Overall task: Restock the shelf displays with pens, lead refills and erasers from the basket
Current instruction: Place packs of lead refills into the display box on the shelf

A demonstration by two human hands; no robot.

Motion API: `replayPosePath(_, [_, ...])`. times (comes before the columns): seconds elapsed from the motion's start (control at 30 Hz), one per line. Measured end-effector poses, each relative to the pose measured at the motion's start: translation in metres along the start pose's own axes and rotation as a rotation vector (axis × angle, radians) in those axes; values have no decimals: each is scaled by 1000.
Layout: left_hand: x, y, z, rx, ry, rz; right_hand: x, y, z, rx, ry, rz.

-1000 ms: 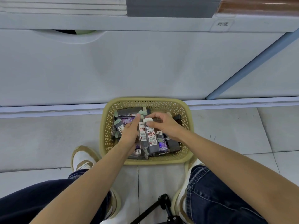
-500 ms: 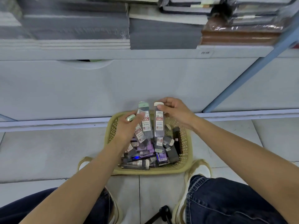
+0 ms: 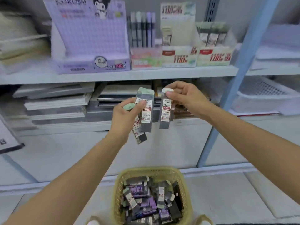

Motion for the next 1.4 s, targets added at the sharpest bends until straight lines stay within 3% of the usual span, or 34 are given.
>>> replayPosePath(0.27, [-102, 29, -15, 28, -47, 83, 137, 26, -30, -266, -51, -395])
replayPosePath(0.43, [-128, 55, -16, 9, -72, 73, 176, 61, -53, -402, -166, -551])
replayPosePath(0.83, [-117, 91, -13, 17, -60, 58, 132, 135, -50, -316, -573, -458])
replayPosePath(1.03, [-111, 95, -13, 9, -47, 60, 117, 148, -46, -267, -584, -400])
replayPosePath(1.17, [-109, 92, -12, 11, -54, 55, 112, 150, -43, -288, -791, -326])
replayPosePath(1.3, [-109, 87, -10, 0, -65, 61, 125, 130, -30, -372, -684, -476])
replayPosePath(1.4, [-111, 83, -6, 17, -70, 90, 125, 104, -6, -155, -424, -408])
Point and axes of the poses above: each hand's wrist, its own y-axis towards the middle knuckle, its own z-axis out of the palm, x = y × z, the point moved 2 cm from there along y, towards the middle knuckle, and after that the axes turned 15 degrees about y, right-handed, at the moved point
